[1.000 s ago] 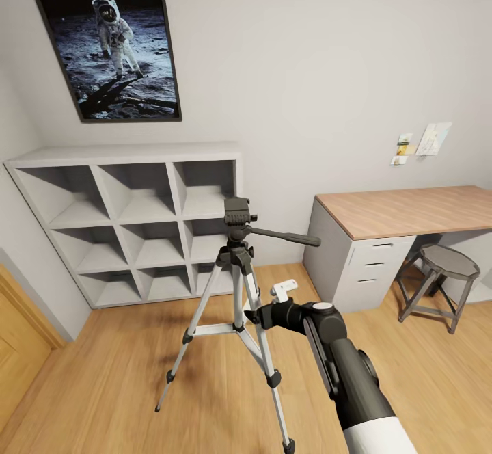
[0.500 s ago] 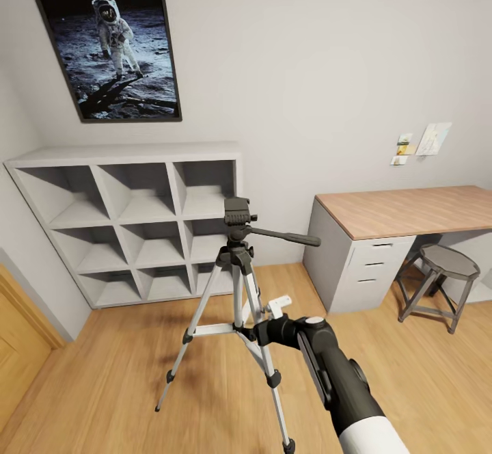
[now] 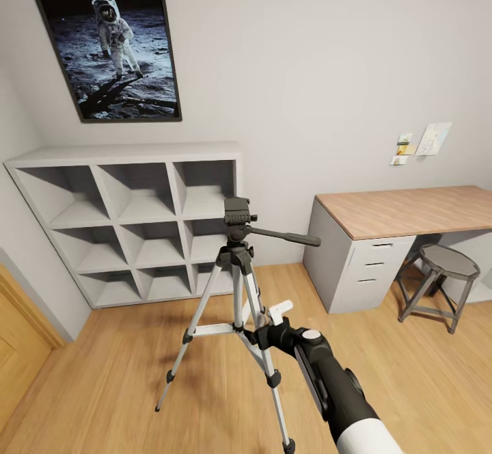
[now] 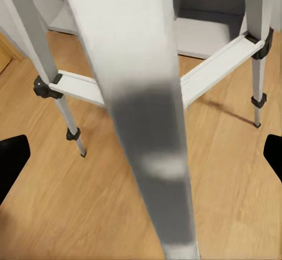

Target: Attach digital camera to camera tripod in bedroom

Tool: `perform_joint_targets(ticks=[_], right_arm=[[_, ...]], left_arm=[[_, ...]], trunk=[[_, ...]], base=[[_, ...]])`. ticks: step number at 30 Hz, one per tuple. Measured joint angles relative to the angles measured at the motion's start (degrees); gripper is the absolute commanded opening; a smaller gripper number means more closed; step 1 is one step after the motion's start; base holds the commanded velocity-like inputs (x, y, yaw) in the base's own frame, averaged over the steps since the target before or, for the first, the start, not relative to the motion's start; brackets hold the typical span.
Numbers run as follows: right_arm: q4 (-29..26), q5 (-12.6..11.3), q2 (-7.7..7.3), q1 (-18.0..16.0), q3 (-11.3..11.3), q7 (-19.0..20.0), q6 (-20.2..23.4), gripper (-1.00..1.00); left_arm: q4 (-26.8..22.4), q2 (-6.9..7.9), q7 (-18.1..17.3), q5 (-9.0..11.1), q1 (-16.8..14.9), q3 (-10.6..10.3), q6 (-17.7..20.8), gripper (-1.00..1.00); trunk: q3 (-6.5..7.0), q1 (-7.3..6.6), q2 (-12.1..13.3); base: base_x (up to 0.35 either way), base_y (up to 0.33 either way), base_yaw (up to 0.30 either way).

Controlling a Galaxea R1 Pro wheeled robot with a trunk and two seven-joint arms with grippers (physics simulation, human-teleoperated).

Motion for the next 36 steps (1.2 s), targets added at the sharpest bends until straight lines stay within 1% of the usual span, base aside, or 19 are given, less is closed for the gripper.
perform_joint_targets(ticks=[2,9,16,23,33,34,36], right_arm=[[1.4,0.0,0.00,0.0,0.0,-0.4,-2.2,1.00],[2.3,-0.1,0.00,0.0,0.0,-0.6,-3.7,1.00],[3.2,-0.4,0.00,-0.3,0.0,-0.7,-3.9,1.00],[4.1,-0.8,0.00,-2.9,0.1,-2.7,-3.9,1.00],[4.4,-0.8,0.00,-3.8,0.1,-4.3,-3.9,1.00],[4.4,-0.8,0.00,-3.8,0.1,-4.3,-3.9,-1.00],[4.4,-1.0,0.00,-3.8,0.1,-4.3,-3.8,-1.00]], left_arm=[[0.0,0.00,0.0,0.0,0.0,0.0,0.0,-1.00],[0.0,0.00,0.0,0.0,0.0,0.0,0.0,-1.00],[0.0,0.00,0.0,0.0,0.0,0.0,0.0,-1.00],[0.0,0.00,0.0,0.0,0.0,0.0,0.0,-1.00],[0.0,0.00,0.0,0.0,0.0,0.0,0.0,-1.00],[0.0,0.00,0.0,0.0,0.0,0.0,0.0,-1.00],[0.0,0.00,0.0,0.0,0.0,0.0,0.0,-1.00]], trunk=[[0.00,0.00,0.0],[0.00,0.00,0.0],[0.00,0.00,0.0],[0.00,0.00,0.0],[0.00,0.00,0.0],[0.00,0.00,0.0],[0.00,0.00,0.0]], base=[[0.000,0.000,0.000],[0.000,0.000,0.000],[0.000,0.000,0.000],[0.000,0.000,0.000],[0.000,0.000,0.000],[0.000,0.000,0.000],[0.000,0.000,0.000]])
